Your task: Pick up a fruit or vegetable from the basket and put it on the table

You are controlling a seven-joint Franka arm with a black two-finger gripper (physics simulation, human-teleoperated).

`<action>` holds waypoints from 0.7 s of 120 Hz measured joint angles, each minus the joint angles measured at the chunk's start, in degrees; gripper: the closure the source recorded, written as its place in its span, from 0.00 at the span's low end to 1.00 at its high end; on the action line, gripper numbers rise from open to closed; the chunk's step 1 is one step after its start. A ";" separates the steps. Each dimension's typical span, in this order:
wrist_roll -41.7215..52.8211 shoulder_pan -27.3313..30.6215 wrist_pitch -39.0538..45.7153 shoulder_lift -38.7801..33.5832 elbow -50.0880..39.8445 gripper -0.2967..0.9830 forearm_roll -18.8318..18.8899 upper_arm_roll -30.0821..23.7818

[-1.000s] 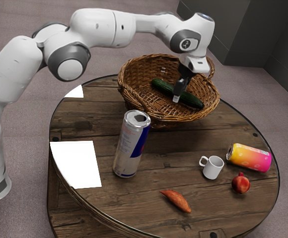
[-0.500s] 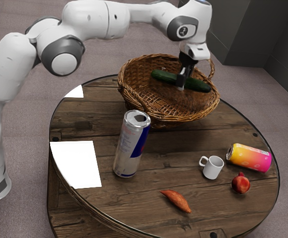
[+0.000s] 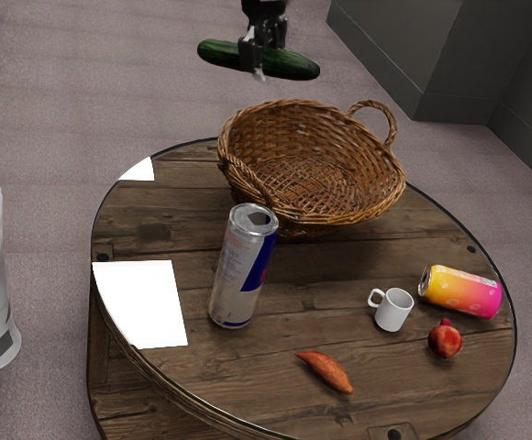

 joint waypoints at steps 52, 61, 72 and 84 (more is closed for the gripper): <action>10.76 -0.16 5.56 -23.55 -33.65 0.65 8.57 4.69; 12.44 -0.16 6.55 -23.84 -35.05 0.64 8.92 4.94; 14.32 -0.16 7.78 -23.92 -36.75 0.65 9.15 5.55; 16.05 -0.16 9.14 -23.69 -37.93 0.65 9.26 5.82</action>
